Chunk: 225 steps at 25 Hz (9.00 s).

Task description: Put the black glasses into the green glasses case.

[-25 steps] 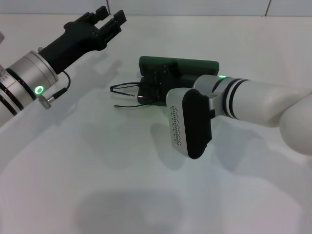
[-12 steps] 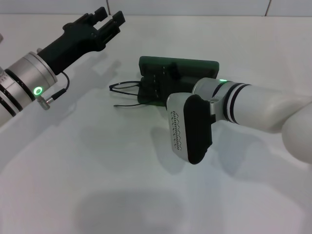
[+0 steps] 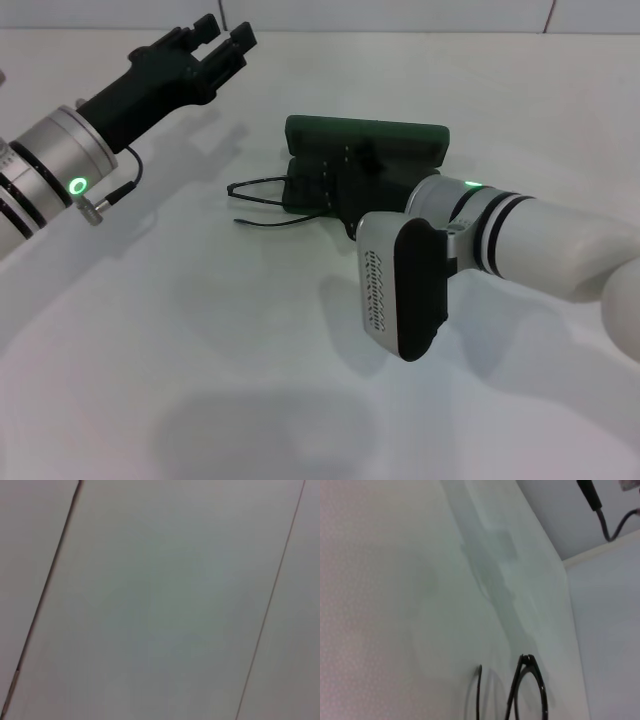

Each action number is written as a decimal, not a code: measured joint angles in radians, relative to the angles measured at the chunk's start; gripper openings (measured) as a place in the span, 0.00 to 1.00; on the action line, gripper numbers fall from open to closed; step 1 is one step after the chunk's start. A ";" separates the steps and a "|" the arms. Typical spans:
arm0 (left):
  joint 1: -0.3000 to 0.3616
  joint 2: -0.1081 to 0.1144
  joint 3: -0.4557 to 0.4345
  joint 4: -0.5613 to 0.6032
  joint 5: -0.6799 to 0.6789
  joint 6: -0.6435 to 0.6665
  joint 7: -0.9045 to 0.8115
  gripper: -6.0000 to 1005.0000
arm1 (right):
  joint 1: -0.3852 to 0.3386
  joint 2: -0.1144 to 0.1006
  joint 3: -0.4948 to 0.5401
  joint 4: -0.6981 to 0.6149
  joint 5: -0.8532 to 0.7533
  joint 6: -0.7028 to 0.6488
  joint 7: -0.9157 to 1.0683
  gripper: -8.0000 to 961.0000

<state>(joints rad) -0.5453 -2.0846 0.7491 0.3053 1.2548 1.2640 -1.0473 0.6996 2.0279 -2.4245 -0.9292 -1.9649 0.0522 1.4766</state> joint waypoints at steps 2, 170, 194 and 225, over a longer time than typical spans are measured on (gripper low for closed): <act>-0.002 -0.001 0.004 0.000 0.000 0.000 0.000 0.64 | 0.003 0.000 -0.007 0.000 0.014 0.000 0.000 0.12; -0.289 -0.002 0.322 0.143 0.501 -0.428 -0.563 0.66 | -0.191 -0.152 1.601 0.382 0.475 -1.858 -0.241 0.45; -0.201 -0.013 0.468 0.143 0.497 -0.486 -0.551 0.66 | -0.180 -0.100 1.595 0.346 0.440 -1.810 -0.248 0.44; 0.240 0.075 0.455 0.260 0.069 0.459 0.085 0.81 | -0.115 -0.014 1.379 0.275 0.362 -1.735 -0.376 0.76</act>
<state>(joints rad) -0.3056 -2.0093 1.2041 0.5654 1.3241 1.7226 -0.9625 0.5847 2.0139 -1.0454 -0.6539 -1.6032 -1.6825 1.1002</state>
